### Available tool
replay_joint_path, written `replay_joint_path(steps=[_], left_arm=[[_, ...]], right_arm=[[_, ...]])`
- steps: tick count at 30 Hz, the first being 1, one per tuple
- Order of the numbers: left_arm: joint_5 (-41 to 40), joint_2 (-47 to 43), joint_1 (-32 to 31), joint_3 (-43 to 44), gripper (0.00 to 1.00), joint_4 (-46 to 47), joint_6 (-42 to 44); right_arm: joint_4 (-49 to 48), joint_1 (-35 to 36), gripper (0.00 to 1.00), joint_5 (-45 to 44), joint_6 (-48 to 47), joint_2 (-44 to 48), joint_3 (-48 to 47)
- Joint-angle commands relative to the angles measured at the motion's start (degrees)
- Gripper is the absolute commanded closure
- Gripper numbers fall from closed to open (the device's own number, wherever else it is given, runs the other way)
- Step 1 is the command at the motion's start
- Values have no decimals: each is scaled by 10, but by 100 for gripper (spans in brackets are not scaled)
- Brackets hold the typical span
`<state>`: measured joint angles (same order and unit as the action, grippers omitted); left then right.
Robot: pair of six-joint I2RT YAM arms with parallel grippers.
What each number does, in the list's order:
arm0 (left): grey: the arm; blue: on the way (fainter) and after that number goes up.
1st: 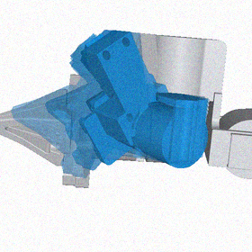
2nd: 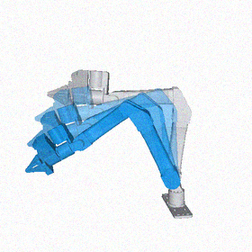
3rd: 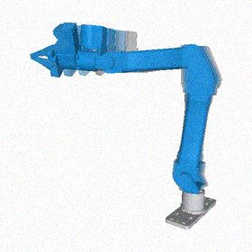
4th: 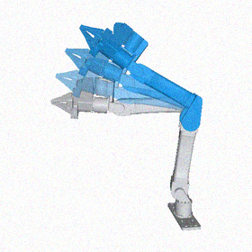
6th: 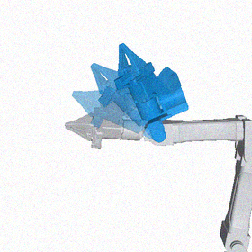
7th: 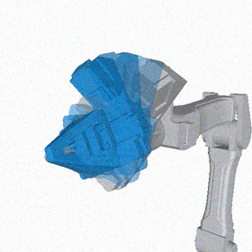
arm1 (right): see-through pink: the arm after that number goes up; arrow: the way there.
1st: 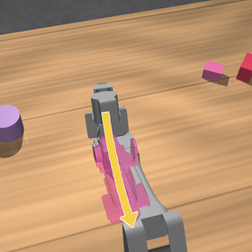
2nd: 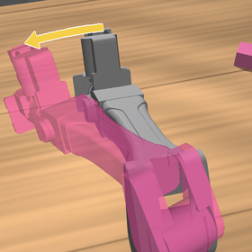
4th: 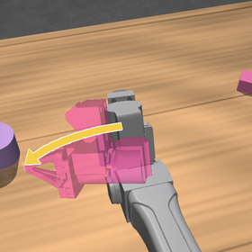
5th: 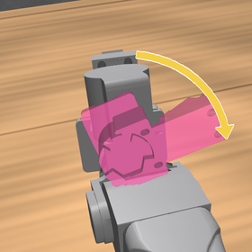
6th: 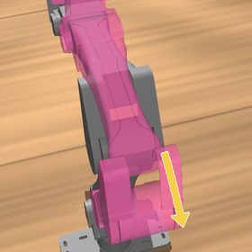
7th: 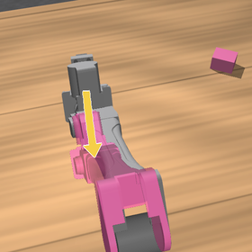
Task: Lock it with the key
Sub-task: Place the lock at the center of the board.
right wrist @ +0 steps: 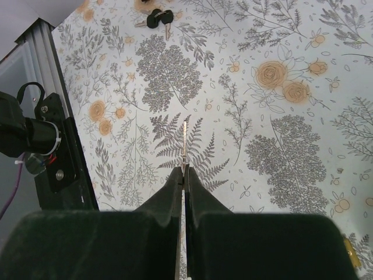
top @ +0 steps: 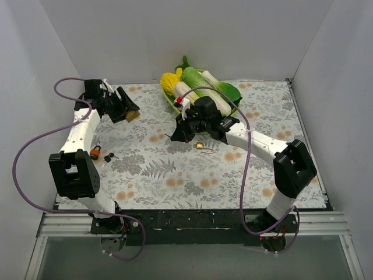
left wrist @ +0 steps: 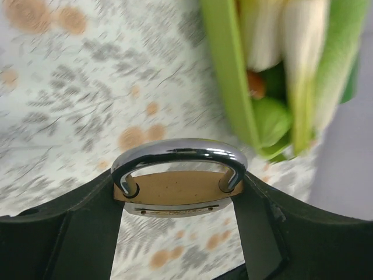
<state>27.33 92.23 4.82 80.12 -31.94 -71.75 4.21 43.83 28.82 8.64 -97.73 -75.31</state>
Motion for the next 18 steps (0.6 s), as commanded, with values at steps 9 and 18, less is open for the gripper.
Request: replay_joint_path(steps=[9, 18], left_arm=[[-78, -43, -24, -67, 100, -271, 265], [-180, 5, -108, -109, 100, -248, 230]], right_arm=[[-24, -23, 99, 4, -23, 37, 23], [-17, -23, 99, -4, -38, 46, 13]])
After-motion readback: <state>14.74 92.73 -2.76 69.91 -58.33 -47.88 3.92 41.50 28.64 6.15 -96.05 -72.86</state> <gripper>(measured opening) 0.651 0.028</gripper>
